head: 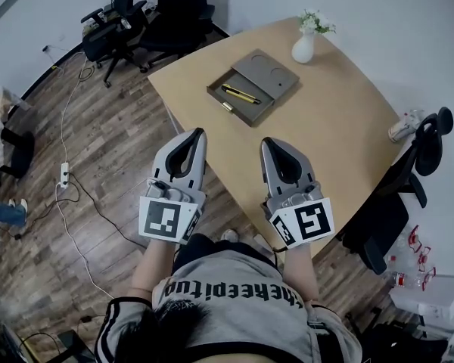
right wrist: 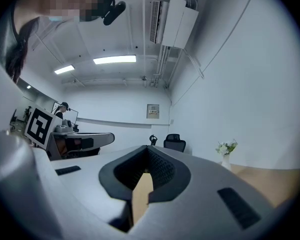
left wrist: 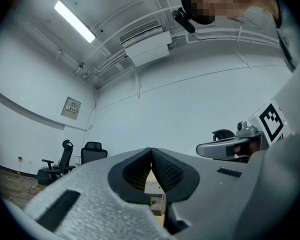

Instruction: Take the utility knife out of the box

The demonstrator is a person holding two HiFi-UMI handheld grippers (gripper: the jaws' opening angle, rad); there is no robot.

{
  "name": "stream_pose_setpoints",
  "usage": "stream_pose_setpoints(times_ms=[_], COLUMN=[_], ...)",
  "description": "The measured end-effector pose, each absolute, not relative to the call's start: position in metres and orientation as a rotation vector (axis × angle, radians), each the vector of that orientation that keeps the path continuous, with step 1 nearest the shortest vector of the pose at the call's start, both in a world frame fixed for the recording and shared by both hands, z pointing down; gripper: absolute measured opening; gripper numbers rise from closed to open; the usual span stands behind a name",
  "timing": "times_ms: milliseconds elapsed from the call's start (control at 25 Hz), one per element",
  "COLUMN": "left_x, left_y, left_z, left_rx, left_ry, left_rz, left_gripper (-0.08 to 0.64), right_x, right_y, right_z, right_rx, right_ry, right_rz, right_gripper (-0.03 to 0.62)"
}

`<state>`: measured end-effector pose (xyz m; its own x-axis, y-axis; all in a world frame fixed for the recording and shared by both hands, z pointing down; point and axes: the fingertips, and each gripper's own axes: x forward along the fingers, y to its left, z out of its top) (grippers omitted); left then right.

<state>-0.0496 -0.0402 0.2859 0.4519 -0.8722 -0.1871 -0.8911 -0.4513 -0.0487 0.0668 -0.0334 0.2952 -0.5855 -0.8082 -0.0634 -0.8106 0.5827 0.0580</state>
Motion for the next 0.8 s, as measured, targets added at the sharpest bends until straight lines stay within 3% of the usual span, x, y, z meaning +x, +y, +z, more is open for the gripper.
stream_pose_setpoints(times_ms=[800], left_x=[-0.021], left_y=[-0.084], left_z=[0.287], left_rx=[-2.599], left_ry=[1.48], left_rz=[0.158], left_gripper=[0.017], right_x=[0.092], right_y=[-0.074], right_z=[0.298], right_rx=[-1.474], right_ry=[2.715], right_rz=[0.089], right_gripper=[0.006])
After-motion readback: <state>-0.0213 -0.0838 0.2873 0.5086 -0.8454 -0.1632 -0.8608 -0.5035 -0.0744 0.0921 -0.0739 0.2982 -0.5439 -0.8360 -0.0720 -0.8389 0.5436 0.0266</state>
